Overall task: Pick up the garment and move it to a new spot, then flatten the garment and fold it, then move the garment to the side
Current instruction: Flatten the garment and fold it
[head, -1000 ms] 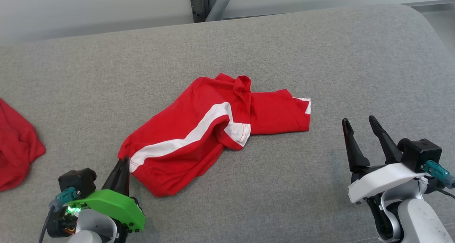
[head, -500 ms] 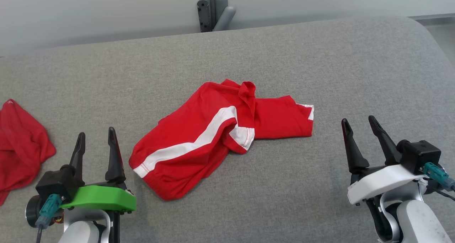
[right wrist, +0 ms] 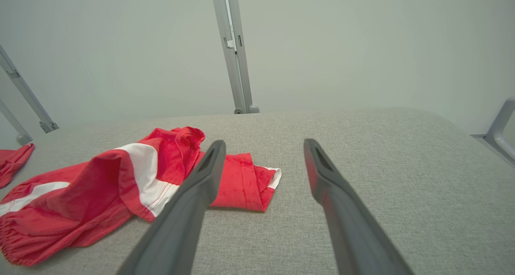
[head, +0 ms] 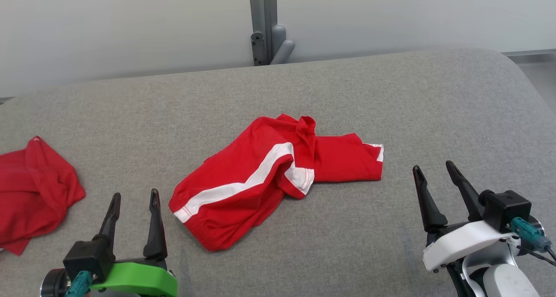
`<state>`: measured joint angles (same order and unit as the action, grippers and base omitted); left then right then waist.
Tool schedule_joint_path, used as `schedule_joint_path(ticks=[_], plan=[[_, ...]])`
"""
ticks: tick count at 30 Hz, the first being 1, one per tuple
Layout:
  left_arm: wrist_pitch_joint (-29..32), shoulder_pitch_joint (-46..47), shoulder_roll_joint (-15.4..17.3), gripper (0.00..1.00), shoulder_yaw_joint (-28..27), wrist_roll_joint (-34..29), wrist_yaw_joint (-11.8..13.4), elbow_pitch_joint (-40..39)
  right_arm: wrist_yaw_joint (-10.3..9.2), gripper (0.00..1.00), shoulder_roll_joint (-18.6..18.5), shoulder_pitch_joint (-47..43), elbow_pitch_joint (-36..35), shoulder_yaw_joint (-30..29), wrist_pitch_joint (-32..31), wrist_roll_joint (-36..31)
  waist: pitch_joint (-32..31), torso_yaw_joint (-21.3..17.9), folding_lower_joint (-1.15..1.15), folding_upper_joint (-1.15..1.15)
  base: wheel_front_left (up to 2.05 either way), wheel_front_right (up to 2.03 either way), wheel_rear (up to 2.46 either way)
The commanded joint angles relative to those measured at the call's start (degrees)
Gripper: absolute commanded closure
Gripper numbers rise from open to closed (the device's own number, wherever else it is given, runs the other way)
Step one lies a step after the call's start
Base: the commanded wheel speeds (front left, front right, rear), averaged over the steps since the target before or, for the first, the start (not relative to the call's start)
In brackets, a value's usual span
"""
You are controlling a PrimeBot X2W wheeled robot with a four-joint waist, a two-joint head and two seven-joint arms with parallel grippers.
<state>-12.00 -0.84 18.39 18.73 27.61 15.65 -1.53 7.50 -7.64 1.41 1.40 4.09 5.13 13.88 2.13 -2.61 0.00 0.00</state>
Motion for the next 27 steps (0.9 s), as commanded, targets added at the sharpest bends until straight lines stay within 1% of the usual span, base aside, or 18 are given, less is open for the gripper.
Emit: schedule_joint_path(ticks=[1, 4, 18, 20, 22, 27], plan=[[0.2, -0.8, 0.2, 0.0, 0.0, -0.1, 0.2, -0.2, -0.02, 0.0, 0.1, -0.7, -0.4, -0.1, 0.1, -0.3, -0.4, 0.2, 0.0, 0.0, 0.0, 0.0, 0.0], [1.1, -1.5, -0.1, 0.0, 0.4, 0.3, 0.5, -0.3, -0.02, 0.0, 0.3, -1.3, -0.9, 0.0, 0.1, -0.9, -0.7, 0.4, 0.0, 0.0, 0.0, 0.0, 0.0], [1.8, -0.3, -0.1, 0.0, 1.0, 1.5, -0.3, 0.7, -0.02, 0.0, 0.9, -1.9, -2.2, 0.0, -0.5, -1.3, -0.5, 0.5, 0.0, 0.0, 0.0, 0.0, 0.0], [2.1, 0.8, -0.2, 0.0, 1.2, 1.7, -0.7, 0.9, -0.02, 0.0, 0.9, -1.6, -2.3, 0.0, -0.5, -1.2, 0.0, 0.7, 0.0, 0.0, 0.0, 0.0, 0.0], [3.1, 1.8, -0.5, 0.0, 1.5, 2.9, -1.8, 1.5, -0.02, 0.0, 0.8, -1.2, -2.3, 0.1, -0.7, -1.1, 0.6, 0.8, 0.0, 0.0, 0.0, 0.0, 0.0], [8.4, 4.7, -1.2, 0.0, 2.5, 7.0, -4.9, 5.6, -0.02, 0.0, 0.6, 0.1, -2.3, 0.4, -0.7, -0.8, 2.5, 0.7, 0.0, 0.0, 0.0, 0.0, 0.0]])
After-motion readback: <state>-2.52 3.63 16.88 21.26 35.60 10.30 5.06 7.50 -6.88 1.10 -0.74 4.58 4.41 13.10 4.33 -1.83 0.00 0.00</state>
